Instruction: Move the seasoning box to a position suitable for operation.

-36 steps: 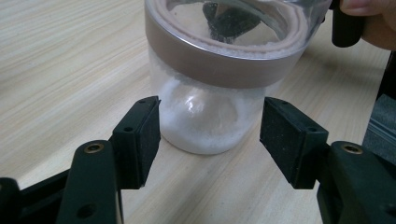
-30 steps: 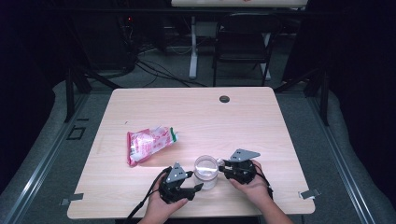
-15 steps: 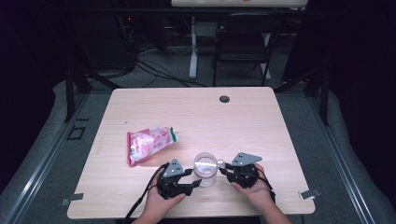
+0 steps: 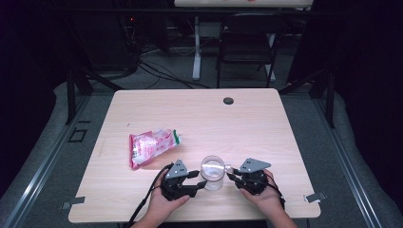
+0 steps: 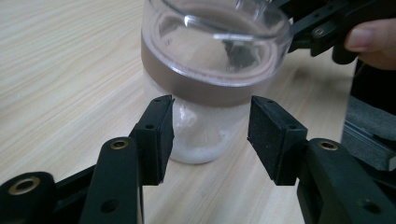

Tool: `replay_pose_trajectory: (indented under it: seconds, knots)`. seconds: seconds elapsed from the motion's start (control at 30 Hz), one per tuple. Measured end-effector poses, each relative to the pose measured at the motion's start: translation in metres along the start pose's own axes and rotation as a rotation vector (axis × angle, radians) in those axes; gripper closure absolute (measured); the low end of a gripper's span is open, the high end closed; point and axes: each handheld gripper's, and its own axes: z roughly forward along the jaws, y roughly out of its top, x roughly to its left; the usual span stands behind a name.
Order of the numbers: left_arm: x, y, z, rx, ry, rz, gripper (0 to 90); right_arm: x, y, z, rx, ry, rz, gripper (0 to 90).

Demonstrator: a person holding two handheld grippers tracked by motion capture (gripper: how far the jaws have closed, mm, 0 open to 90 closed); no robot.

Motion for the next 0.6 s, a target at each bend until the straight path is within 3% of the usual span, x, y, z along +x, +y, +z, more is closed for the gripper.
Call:
replay_pose_trajectory:
  seconds: [0.23,0.37,0.5,0.6]
  knots:
    - [0.005,0.006,-0.008,-0.02,0.017,-0.011,50.9,-0.004,-0.004,-0.003,-0.008,0.015,0.03,72.5]
    - [0.008,0.009,-0.013,-0.026,0.04,-0.006,52.2,-0.003,-0.005,-0.013,-0.032,0.026,0.039,63.3]
    - [0.012,0.011,-0.017,-0.041,0.055,-0.011,53.9,0.002,-0.001,-0.028,-0.057,-0.012,0.024,61.3]
    - [0.014,0.012,-0.018,-0.056,0.043,-0.022,55.3,0.005,0.006,-0.037,-0.076,-0.036,0.028,61.6]
